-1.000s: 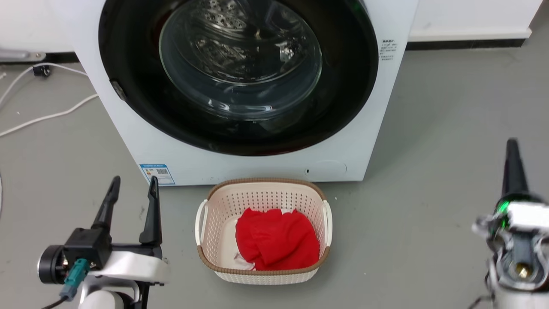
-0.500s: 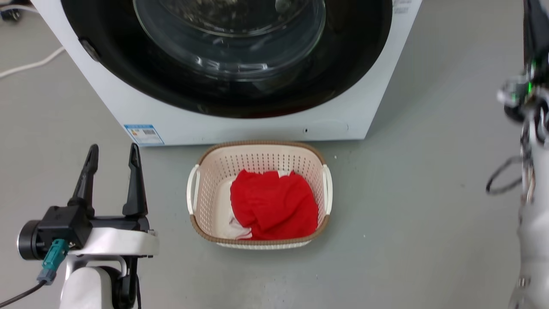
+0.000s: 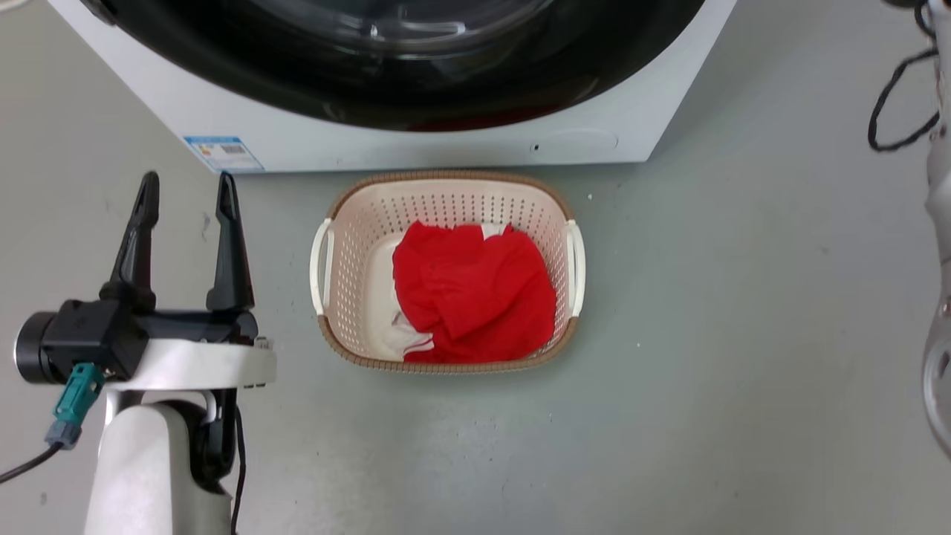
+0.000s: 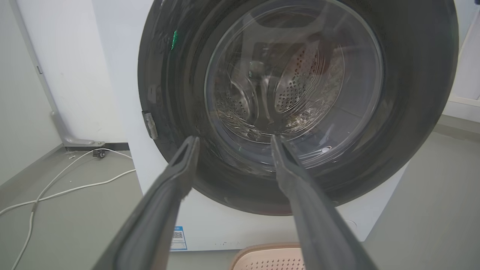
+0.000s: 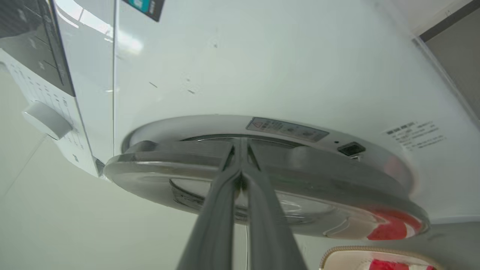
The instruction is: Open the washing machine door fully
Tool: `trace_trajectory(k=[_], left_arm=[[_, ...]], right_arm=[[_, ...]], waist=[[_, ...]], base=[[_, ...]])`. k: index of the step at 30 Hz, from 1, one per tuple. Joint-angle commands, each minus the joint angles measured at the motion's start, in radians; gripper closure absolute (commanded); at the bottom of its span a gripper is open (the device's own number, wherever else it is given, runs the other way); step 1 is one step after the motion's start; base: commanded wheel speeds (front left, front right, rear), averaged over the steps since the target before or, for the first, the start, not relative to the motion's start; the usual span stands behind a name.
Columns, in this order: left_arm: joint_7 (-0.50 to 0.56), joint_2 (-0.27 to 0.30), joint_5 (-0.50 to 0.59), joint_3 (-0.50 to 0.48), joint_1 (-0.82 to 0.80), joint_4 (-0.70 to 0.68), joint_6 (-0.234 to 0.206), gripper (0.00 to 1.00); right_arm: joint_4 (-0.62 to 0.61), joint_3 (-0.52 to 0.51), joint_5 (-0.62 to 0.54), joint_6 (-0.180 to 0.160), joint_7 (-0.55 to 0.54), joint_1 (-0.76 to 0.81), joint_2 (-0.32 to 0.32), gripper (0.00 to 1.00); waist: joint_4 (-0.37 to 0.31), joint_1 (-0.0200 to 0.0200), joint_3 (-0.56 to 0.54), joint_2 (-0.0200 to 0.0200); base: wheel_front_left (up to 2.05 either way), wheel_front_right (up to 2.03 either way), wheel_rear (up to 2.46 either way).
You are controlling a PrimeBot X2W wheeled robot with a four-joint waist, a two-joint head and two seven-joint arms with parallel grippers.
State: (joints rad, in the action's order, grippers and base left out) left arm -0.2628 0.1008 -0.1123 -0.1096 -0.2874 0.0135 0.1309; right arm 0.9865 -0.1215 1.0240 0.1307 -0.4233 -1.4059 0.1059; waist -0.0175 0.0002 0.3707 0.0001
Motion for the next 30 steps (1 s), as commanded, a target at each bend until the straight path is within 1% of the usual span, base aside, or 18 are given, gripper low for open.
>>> trace_trajectory(k=[1,6,9,10,16,21,30], left_arm=[[-0.003,0.004,-0.005,0.003,-0.018,-0.006,-0.001,0.0],[-0.003,0.008,-0.012,0.019,-0.048,-0.012,-0.001,0.0],[-0.003,0.009,-0.013,0.025,-0.058,-0.012,-0.001,0.0],[-0.003,0.012,-0.015,0.029,-0.069,-0.01,0.0,0.0],[-0.003,0.008,-0.016,0.035,-0.076,0.001,0.0,0.0],[-0.003,0.005,-0.016,0.037,-0.074,0.009,0.0,0.0],[-0.003,0.005,-0.005,0.046,-0.036,0.025,0.0,0.0]], right_arm=[[0.027,0.005,-0.016,0.0,-0.01,-0.028,-0.006,1.0],[0.124,0.021,-0.097,0.0,-0.018,-0.119,-0.014,1.0],[0.167,0.023,-0.121,0.0,-0.019,-0.151,-0.023,1.0],[0.201,0.02,-0.14,0.0,-0.019,-0.178,-0.03,1.0],[0.24,0.0,-0.127,0.0,-0.072,-0.215,-0.043,1.0],[0.225,-0.01,-0.094,0.0,-0.164,-0.196,-0.045,1.0],[0.1,0.0,-0.013,0.0,-0.38,-0.062,-0.054,1.0]], waist=[[0.009,-0.0002,0.023,-0.0001],[0.02,-0.0002,0.06,-0.0001],[0.024,-0.0002,0.077,-0.0001],[0.027,-0.0002,0.09,-0.0001],[0.029,-0.0002,0.1,-0.0001],[0.025,-0.0002,0.087,-0.0001],[0.017,-0.0002,0.024,-0.0001]], base=[[0.0,0.0,0.0],[0.0,0.0,0.0],[0.0,0.0,0.0],[0.0,0.0,0.0],[0.0,0.0,0.0],[0.0,0.0,0.0],[0.0,0.0,0.0]])
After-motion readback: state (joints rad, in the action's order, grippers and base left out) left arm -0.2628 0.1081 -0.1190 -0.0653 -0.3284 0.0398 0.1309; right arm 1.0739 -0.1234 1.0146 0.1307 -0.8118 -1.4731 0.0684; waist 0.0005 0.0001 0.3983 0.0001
